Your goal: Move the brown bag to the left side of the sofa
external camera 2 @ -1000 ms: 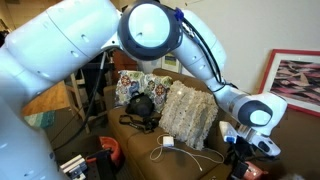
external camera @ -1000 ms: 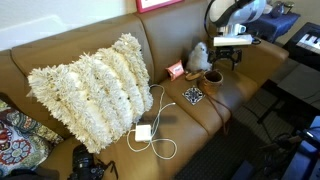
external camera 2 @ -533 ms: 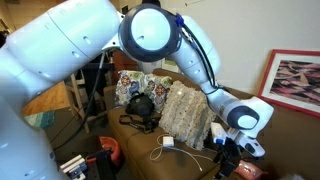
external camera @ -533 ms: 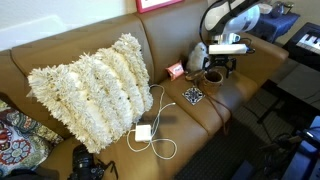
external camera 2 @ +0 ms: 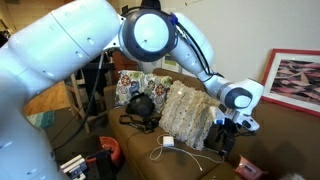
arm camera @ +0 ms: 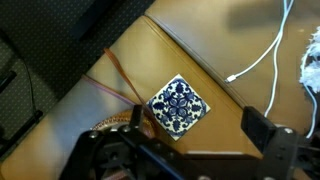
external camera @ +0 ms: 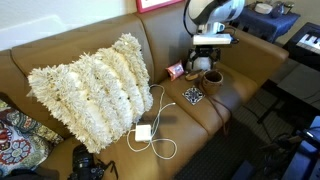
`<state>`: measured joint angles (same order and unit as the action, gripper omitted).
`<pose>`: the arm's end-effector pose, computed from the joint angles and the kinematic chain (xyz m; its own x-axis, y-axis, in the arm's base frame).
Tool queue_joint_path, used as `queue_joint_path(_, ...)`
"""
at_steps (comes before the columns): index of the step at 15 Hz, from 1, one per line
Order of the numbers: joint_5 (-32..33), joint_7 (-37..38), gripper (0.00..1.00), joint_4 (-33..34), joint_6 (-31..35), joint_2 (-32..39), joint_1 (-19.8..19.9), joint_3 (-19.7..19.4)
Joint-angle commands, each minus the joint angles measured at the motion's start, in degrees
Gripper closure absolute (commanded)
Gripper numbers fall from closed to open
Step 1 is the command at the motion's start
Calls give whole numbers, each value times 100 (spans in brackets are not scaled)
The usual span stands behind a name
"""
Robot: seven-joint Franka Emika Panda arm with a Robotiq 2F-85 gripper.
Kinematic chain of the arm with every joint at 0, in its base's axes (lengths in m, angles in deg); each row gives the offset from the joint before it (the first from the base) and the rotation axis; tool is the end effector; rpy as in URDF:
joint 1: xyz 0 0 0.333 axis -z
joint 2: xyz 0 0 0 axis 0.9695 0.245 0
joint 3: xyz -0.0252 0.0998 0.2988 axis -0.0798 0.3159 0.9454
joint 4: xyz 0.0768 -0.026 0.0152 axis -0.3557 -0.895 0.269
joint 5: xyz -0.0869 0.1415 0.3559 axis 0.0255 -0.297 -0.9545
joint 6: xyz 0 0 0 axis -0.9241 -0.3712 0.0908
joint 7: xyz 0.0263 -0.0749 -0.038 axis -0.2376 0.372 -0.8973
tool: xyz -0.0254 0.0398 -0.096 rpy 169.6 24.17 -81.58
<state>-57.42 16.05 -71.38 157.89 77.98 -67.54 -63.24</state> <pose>0.6809 -0.1640 0.0945 0.6622 -0.6951 -0.2799 -0.6966 -0.7087 0.1119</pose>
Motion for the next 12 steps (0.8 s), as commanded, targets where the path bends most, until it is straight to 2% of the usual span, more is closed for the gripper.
queue_joint_path(1,25,90,0,1043,-470,251,-9,-20)
queue_joint_path(5,191,196,0,1684,-679,386,50,-164)
queue_joint_path(12,386,318,0,1833,-661,599,596,-580)
